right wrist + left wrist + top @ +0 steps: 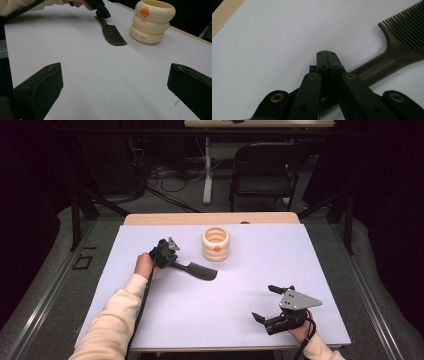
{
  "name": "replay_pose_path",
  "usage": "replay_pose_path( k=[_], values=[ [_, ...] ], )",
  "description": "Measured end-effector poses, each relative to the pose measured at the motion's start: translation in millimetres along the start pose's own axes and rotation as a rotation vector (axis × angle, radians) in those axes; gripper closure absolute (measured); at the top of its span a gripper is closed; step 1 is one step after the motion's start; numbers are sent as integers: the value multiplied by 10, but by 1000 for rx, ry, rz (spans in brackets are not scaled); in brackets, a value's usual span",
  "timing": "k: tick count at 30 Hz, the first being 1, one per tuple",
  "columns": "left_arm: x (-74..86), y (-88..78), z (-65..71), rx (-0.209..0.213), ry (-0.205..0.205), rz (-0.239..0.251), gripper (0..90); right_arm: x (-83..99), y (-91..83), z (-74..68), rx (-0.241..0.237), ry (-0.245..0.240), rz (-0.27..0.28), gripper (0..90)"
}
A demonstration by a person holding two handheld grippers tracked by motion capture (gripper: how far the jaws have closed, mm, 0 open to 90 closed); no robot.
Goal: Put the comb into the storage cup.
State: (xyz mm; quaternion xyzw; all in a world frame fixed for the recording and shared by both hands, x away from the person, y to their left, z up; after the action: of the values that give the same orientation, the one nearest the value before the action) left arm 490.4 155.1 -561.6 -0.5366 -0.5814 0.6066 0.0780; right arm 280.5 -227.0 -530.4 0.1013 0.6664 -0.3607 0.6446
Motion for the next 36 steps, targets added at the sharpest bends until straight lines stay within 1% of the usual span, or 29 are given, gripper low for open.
replay_pose_path(
  k=[5,15,17,19,24,28,32,34,36],
  values=[
    [6,2,3,19,5,-19,897,0,-1,1,0,0,-1,0],
    [9,-18,2,32,3,-34,897,0,-4,1,0,1,0,0],
    [9,-26,0,45,4,-41,898,-1,-3,2,0,-1,0,0],
    [9,-29,0,40,5,-38,897,-1,-4,0,1,1,-1,0],
    [8,-40,3,50,6,-46,892,-1,-4,0,0,1,-1,0],
    [9,-49,1,50,3,-48,890,-2,-6,0,1,-1,0,0],
    [10,-59,-6,55,1,-48,864,-3,-5,0,1,-1,0,0],
    [9,-66,-5,55,6,-46,830,-3,-4,1,0,-3,1,0],
    [1,-82,-7,44,17,-42,778,-3,-5,1,-1,-3,1,0]
  ],
)
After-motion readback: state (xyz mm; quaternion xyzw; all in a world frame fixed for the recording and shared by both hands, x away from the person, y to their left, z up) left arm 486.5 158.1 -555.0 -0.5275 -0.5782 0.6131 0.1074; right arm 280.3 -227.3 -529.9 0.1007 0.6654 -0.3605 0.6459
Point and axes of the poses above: each handheld gripper's, and its own axes: y roughly forward along the jaws, x roughly out of its underside, z roughly to its right, the point moved 2 cm from there along y, roughly forward along the jaws, and after that the axes turned 2 degrees about z, right-handed, at the moved point
